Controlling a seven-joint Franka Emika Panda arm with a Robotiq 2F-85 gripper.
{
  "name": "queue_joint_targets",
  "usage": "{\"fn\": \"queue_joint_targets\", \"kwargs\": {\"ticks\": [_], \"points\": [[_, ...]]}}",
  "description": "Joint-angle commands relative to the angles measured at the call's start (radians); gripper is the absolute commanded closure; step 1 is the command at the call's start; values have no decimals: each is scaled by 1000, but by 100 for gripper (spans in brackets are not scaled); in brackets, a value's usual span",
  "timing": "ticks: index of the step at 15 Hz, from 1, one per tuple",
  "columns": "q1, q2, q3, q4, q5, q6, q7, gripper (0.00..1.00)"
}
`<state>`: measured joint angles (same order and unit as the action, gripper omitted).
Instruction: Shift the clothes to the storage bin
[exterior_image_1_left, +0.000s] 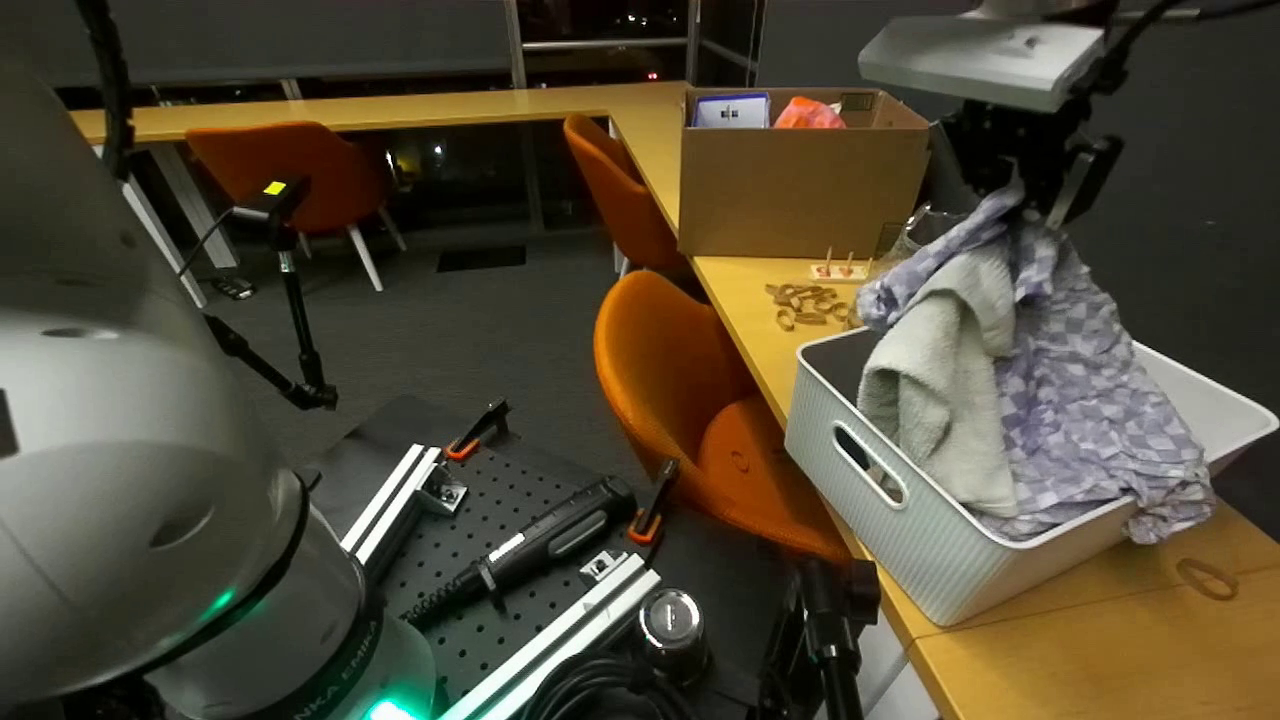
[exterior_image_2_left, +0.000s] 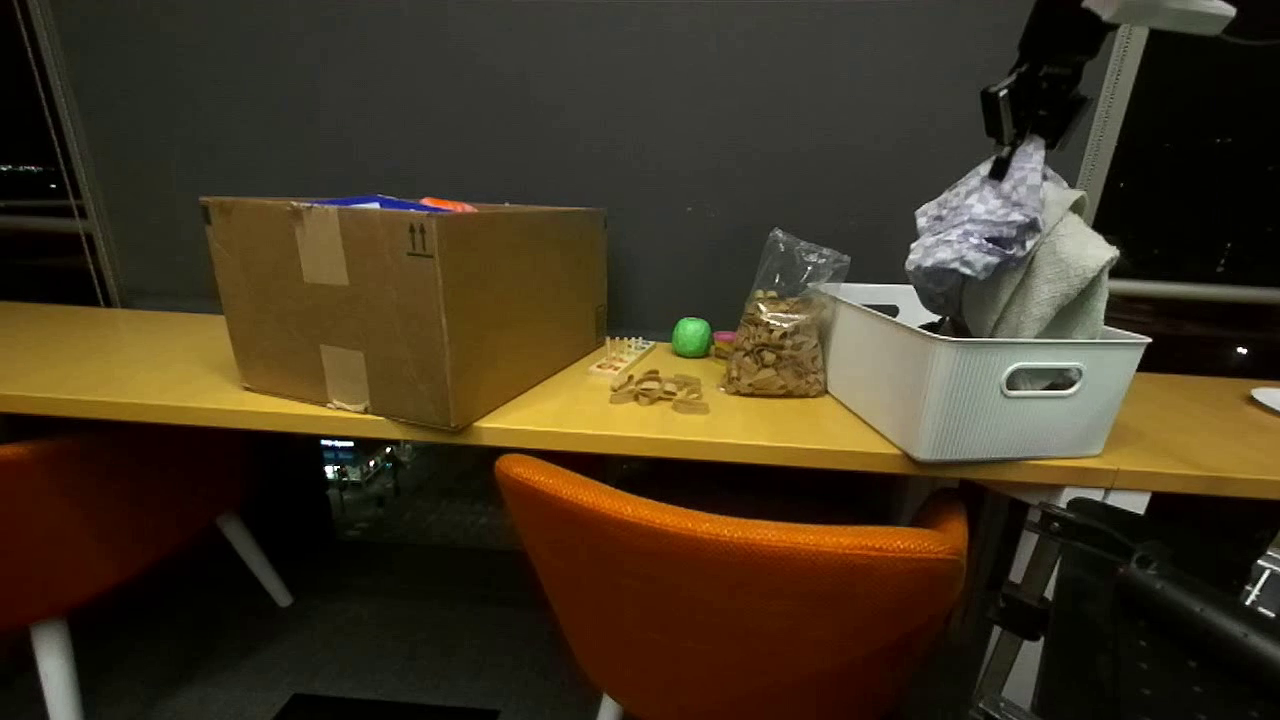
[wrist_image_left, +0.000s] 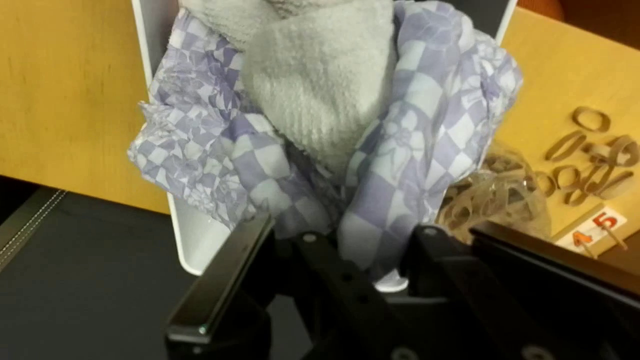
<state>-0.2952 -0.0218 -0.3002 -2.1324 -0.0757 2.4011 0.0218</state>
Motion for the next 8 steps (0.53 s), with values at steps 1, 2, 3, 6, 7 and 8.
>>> {"fn": "queue_joint_targets", "kwargs": {"ticks": [1,2,3,6,7,8], "points": [[-11,42,-8,-81,-84,48,5,98],[-17,64,-16,-99,-107,61,3,98],[-25,98,-27,-104,-122,81,0,98],[-45,205,-57,-85,-172,148,24,98],[-46,227,-68,-75,-190,181,38,98],[-46,268,-74,-48,-191,220,50,98]]}}
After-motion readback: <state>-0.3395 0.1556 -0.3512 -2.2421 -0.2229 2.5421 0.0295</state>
